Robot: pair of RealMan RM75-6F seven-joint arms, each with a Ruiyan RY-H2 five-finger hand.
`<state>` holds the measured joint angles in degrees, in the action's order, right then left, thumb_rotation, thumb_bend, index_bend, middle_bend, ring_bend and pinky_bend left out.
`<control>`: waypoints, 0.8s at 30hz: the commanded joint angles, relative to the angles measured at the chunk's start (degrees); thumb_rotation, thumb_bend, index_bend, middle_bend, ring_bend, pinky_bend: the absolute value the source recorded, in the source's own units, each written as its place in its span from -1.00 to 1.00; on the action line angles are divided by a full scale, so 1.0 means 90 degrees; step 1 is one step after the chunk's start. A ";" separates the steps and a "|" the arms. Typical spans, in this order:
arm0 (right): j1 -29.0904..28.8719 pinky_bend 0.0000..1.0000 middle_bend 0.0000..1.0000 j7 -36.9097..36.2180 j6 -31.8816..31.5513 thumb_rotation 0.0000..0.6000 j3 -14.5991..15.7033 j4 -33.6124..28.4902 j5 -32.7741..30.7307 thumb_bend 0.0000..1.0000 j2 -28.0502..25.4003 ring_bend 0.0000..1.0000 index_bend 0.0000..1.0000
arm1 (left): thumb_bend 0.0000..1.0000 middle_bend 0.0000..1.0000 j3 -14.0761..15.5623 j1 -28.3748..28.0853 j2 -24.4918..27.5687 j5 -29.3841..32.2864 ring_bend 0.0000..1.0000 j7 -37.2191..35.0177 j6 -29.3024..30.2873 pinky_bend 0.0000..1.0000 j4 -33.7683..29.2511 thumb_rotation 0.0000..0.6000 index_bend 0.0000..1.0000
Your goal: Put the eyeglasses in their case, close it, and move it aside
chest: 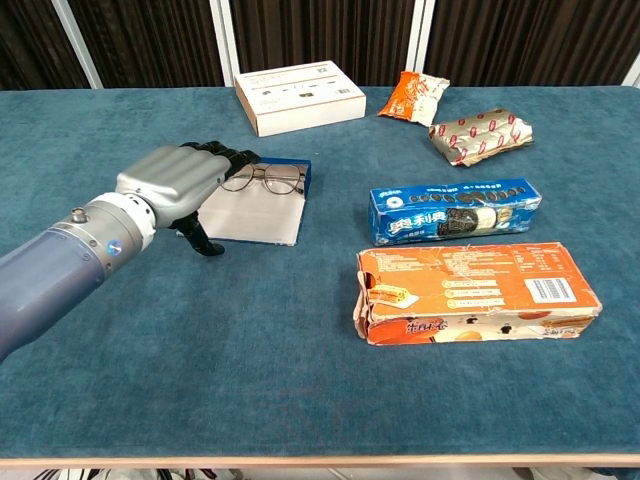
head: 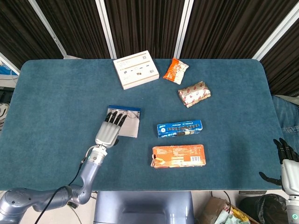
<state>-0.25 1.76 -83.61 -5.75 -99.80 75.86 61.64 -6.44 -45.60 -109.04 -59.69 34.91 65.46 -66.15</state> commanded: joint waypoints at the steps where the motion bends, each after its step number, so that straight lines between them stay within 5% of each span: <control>1: -0.0002 -0.68 -0.98 -0.0014 0.0007 1.00 -0.0005 -0.0003 -0.0010 -0.60 -0.0004 -0.78 -0.91 | -0.71 -0.79 -0.0044 0.0005 -0.0116 -0.0055 -1.00 0.0003 -0.0046 -0.77 0.0157 1.00 -0.80; 24: -0.0007 -0.68 -0.98 -0.0054 -0.0002 1.00 -0.0015 0.0021 0.0003 -0.60 -0.0002 -0.78 -0.90 | -0.65 -0.76 -0.0380 0.0055 -0.0400 0.0082 -0.94 0.0329 -0.0479 -0.67 0.0329 1.00 -0.81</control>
<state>-0.31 1.27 -83.63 -5.88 -99.61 75.89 61.62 -9.75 -45.17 -112.70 -59.12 37.69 61.29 -63.06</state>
